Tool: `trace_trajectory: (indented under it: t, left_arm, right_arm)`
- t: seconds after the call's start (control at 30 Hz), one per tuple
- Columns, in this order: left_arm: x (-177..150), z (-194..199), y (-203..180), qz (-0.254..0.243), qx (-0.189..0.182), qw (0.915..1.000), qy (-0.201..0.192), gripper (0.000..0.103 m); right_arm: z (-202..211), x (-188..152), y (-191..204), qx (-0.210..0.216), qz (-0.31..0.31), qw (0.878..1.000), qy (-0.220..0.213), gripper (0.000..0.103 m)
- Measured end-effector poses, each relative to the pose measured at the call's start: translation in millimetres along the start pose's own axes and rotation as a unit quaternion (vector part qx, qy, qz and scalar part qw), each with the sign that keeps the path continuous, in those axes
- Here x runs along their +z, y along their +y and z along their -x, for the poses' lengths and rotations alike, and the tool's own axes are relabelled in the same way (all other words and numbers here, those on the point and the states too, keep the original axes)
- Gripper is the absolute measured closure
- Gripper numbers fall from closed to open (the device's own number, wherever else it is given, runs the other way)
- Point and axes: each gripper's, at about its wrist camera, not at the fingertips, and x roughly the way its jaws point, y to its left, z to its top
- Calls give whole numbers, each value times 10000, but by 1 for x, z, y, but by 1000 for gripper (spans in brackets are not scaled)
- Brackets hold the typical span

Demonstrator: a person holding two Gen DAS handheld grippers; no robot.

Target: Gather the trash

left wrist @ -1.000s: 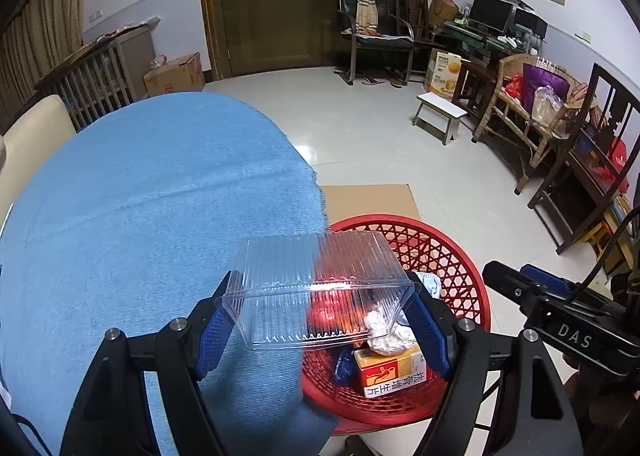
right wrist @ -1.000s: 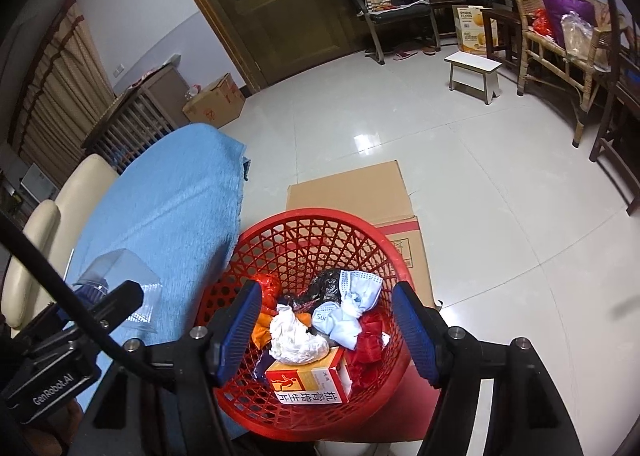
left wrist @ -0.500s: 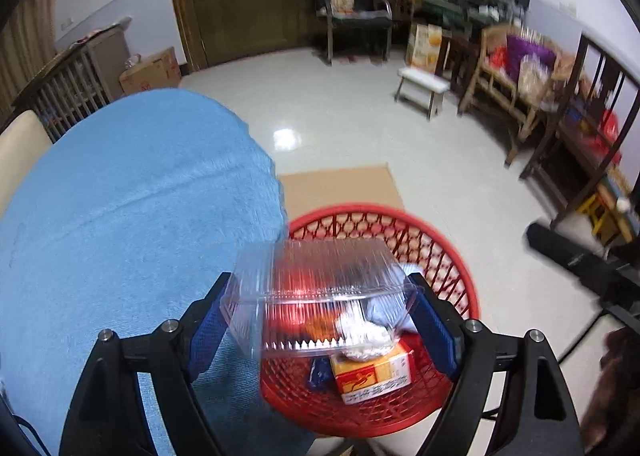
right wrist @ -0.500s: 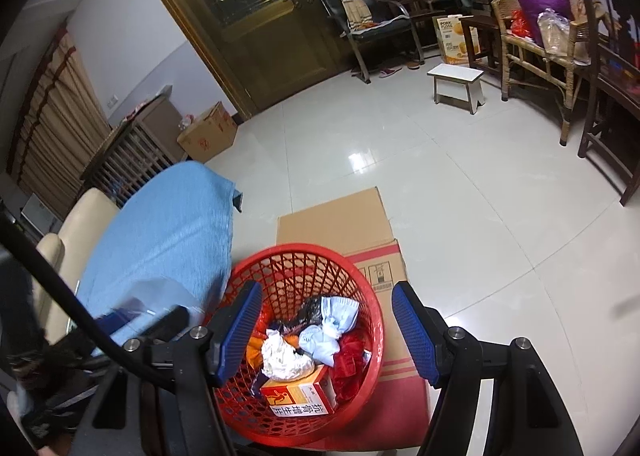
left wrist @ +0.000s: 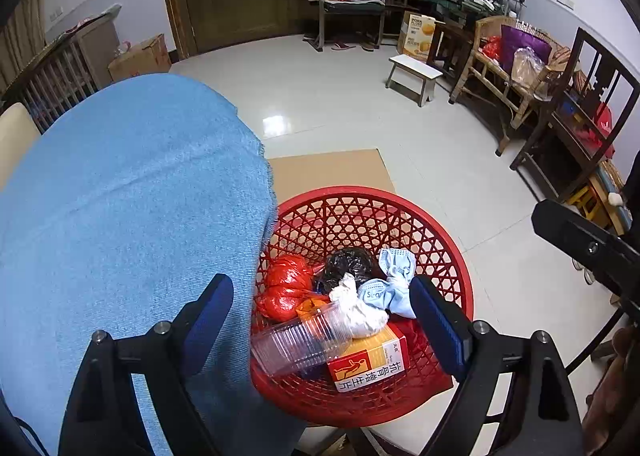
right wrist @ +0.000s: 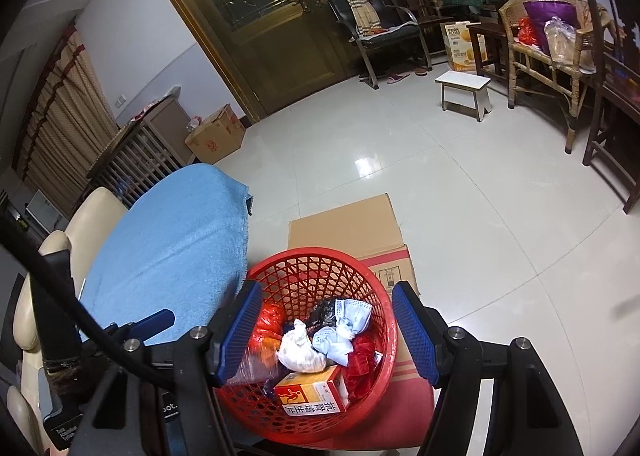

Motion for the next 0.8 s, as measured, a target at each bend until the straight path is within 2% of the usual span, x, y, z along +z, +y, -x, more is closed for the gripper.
trace_trajectory:
  t: [0.37, 0.47, 0.8]
  left_arm:
    - [-5, 47, 22, 364, 8, 9977, -572, 13]
    - [-13, 61, 35, 593, 16, 9958, -695, 13]
    - [-47, 95, 63, 896, 185, 9912, -955, 13]
  right_arm:
    - [11, -10, 20, -24, 242, 9997, -45, 31]
    - [13, -22, 27, -98, 364, 9993, 13, 31]
    - [34, -58, 43, -226, 587, 9980, 80, 31]
